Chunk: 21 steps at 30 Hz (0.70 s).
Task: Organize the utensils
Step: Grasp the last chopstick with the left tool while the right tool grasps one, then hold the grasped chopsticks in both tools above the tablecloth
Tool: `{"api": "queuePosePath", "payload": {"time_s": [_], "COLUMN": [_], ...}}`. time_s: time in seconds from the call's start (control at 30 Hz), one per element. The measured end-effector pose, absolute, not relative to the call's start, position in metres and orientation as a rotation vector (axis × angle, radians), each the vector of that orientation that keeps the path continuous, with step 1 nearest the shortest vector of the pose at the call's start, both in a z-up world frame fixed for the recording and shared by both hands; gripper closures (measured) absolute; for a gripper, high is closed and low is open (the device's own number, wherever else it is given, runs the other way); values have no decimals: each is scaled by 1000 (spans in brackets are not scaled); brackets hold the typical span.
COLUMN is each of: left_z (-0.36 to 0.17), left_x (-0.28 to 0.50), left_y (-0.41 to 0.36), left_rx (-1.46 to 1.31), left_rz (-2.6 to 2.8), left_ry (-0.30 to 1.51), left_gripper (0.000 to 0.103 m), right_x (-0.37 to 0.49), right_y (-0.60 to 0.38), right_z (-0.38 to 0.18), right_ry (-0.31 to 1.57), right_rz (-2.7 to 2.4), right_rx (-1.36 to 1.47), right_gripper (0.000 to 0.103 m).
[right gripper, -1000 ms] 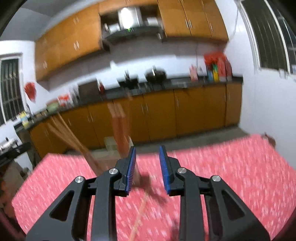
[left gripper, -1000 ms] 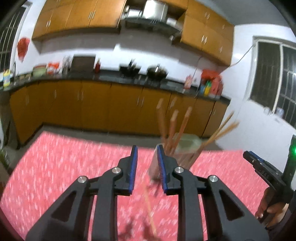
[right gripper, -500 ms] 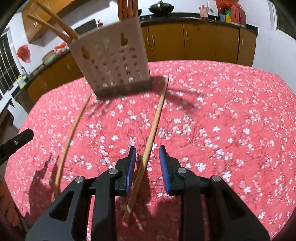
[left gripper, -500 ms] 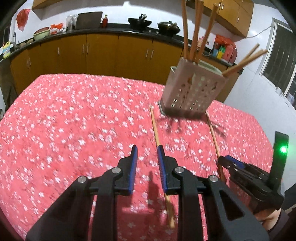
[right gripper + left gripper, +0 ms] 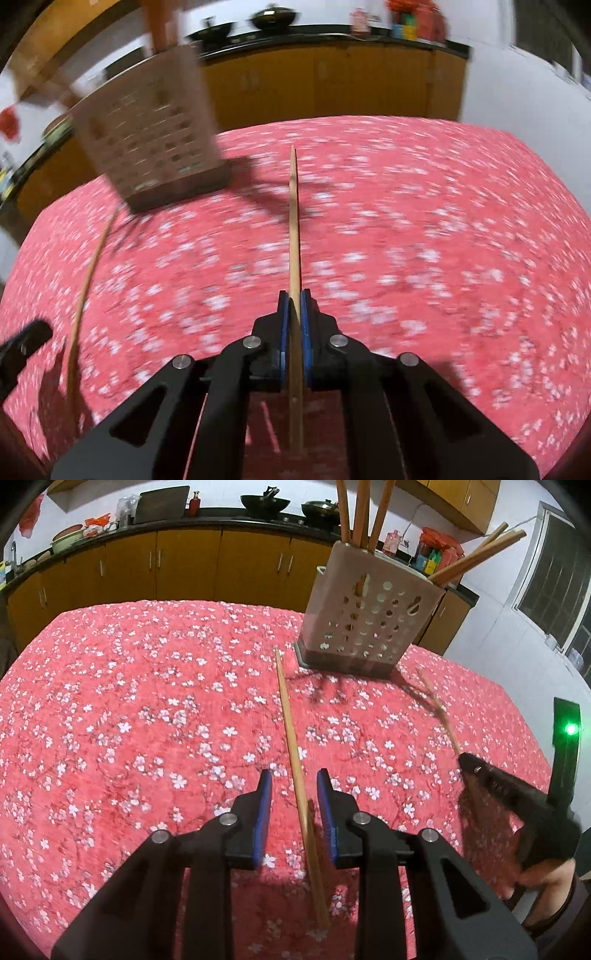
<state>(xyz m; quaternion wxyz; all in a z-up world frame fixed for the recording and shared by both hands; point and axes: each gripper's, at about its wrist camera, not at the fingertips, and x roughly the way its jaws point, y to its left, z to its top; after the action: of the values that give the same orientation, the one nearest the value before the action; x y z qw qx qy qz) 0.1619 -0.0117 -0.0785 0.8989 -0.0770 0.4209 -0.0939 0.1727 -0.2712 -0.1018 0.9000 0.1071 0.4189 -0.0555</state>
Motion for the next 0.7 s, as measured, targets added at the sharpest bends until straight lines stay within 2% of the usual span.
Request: {"api": "queuePosePath", "payload": {"time_s": [0.4,0.43,0.5,0.53,0.7], "left_z": [-97,-97,-98,-98,-97], "left_x": [164,164,164,165,179], "left_y": [-28,-29,-31,-31,-16], "left_rx": [-100,-87,-61,-49,-54], "left_rz": [-191,-183,-164,-152,-111], "left_ry": [925,914,910,909,909], "left_gripper": [77,78,91,94,95], "right_x": [169,169,171,171,175], "right_y": [-286,-285,-283,-282,-275], "right_z": [-101,-101,-102,-102,-102], "right_ry": [868,869,868,869,868], "right_rz": [-103,-98,-92,-87,-50], "right_rx": [250,247,239,238,227], "right_gripper": [96,96,96,96,96]}}
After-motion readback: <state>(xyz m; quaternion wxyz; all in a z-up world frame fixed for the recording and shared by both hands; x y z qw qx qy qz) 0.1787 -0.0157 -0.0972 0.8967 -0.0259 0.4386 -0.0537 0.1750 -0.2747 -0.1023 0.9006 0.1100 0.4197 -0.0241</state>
